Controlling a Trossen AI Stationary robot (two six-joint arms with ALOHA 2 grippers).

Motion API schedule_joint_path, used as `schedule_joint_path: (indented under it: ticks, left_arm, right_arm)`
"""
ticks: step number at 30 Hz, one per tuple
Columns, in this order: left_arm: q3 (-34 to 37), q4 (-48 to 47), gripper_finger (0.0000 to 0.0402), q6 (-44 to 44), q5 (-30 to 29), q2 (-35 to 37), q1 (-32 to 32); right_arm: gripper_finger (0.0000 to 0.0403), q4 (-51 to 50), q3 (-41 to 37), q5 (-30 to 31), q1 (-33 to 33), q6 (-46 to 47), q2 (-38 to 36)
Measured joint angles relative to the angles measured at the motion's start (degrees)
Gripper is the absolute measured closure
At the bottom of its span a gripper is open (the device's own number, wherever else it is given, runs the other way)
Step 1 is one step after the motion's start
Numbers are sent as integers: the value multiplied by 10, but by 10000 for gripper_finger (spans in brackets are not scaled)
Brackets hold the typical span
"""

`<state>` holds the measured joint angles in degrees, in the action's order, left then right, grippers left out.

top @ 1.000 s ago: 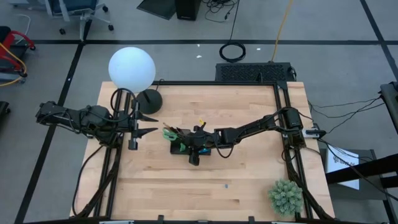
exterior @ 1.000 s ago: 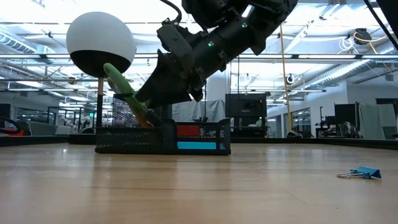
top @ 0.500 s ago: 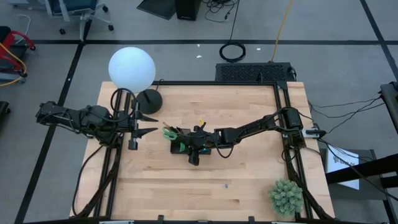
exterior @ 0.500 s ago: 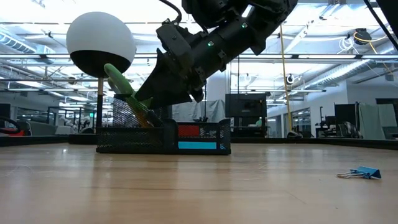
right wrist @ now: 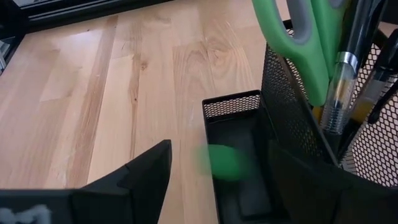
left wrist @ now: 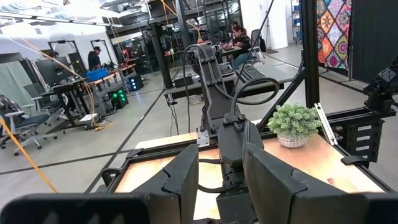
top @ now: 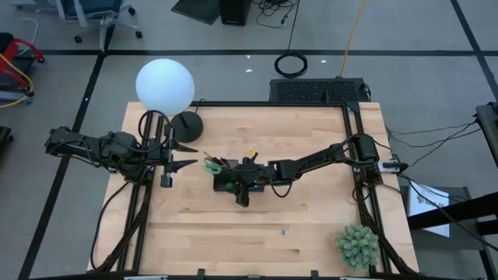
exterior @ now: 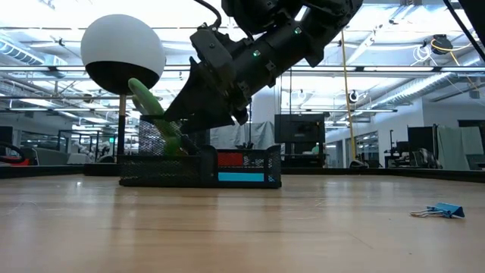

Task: Pick and place office supplies into organizer
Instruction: Put the blue binder clip into the desk organizer

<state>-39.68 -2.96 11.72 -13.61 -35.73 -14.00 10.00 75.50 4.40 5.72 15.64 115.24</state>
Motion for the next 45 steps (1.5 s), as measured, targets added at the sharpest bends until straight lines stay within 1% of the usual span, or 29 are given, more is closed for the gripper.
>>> schedule_joint_path:
  ticks: [4, 8, 19, 29, 34, 40, 45]
  left_arm:
    - [0, 0, 270, 0, 0, 0, 0]
    - [0, 0, 270, 0, 0, 0, 0]
    - [0, 0, 270, 0, 0, 0, 0]
    - [0, 0, 270, 0, 0, 0, 0]
    - [0, 0, 270, -1, 0, 0, 0]
    - [0, 0, 270, -2, 0, 0, 0]
    - [0, 0, 270, 0, 0, 0, 0]
  right_arm:
    - [128, 0, 0, 0, 0, 0, 0]
    - [120, 0, 0, 0, 0, -2, 0]
    - [133, 6, 0, 0, 2, -16, 0]
    - [136, 57, 0, 0, 34, -110, 0]
    - [137, 52, 0, 0, 49, -148, -1]
    - [137, 48, 0, 0, 65, -169, -5]
    - [140, 9, 0, 2, 77, -196, -18]
